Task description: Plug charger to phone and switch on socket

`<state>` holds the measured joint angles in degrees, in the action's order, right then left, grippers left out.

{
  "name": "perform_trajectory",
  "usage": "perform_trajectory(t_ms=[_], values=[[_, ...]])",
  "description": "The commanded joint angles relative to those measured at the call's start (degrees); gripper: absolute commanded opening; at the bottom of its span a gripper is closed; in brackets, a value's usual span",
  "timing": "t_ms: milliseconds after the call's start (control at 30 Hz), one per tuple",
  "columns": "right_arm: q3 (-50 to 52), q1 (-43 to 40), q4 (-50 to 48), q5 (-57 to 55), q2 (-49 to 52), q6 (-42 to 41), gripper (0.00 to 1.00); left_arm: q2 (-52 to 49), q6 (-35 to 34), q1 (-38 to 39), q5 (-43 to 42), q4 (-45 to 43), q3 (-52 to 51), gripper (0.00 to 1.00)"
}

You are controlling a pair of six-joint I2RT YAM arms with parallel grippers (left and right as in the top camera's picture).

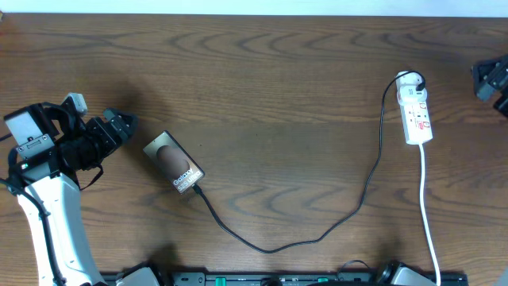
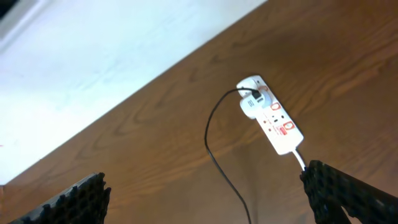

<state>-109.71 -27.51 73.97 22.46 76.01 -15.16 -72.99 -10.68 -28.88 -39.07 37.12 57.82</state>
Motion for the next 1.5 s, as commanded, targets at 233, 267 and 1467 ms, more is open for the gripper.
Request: perform_trajectory(t_ms=[233,267,1467], values=[[-0.1,0.3,0.2,-0.1,-2.1,-0.9,0.99,0.0,-0.1,0.0,0.1,0.1,0.3,0.91],[-0.1,0.3,0.2,-0.1,-2.1,-0.9,0.99,0.0,-0.1,0.0,0.1,0.1,0.3,0.91],[-0.1,0.3,0.5,-0.1,-2.1,-0.9,0.99,24.6,3.5,26.1,38.8,0.1,0.0,0.91]])
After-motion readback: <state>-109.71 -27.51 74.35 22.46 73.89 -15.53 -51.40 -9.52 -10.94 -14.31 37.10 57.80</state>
